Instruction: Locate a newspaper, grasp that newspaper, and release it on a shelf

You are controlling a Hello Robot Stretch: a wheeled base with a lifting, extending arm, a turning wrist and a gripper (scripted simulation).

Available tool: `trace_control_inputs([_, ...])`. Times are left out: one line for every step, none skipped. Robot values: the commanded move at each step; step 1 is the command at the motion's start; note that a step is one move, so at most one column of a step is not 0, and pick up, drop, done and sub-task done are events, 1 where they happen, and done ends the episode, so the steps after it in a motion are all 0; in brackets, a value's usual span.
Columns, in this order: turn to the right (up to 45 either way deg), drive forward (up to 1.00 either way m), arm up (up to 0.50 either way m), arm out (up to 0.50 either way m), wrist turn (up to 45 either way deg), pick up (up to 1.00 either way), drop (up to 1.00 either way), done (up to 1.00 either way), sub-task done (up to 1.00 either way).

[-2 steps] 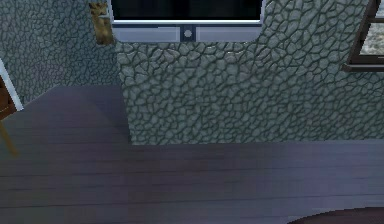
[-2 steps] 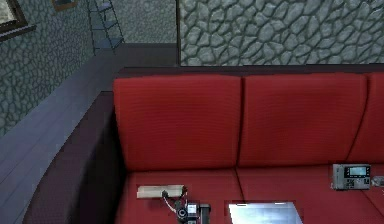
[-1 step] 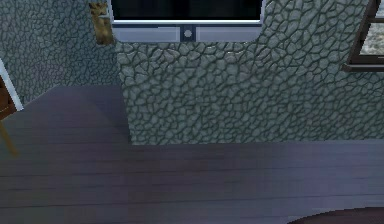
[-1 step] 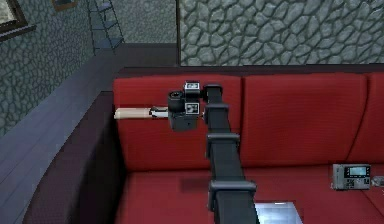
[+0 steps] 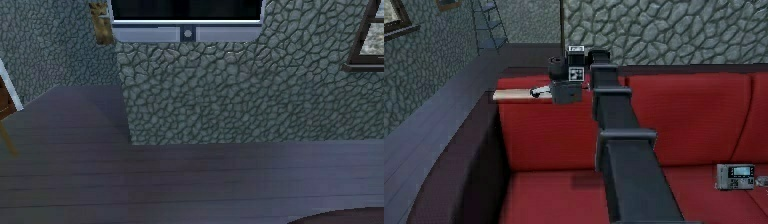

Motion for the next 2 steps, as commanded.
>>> trace_control_inputs([0.0,0.0,0.0,0.0,-45.0,0.0,0.0,0.0,0.0])
trace_control_inputs([0.0,0.0,0.0,0.0,-45.0,0.0,0.0,0.0,0.0])
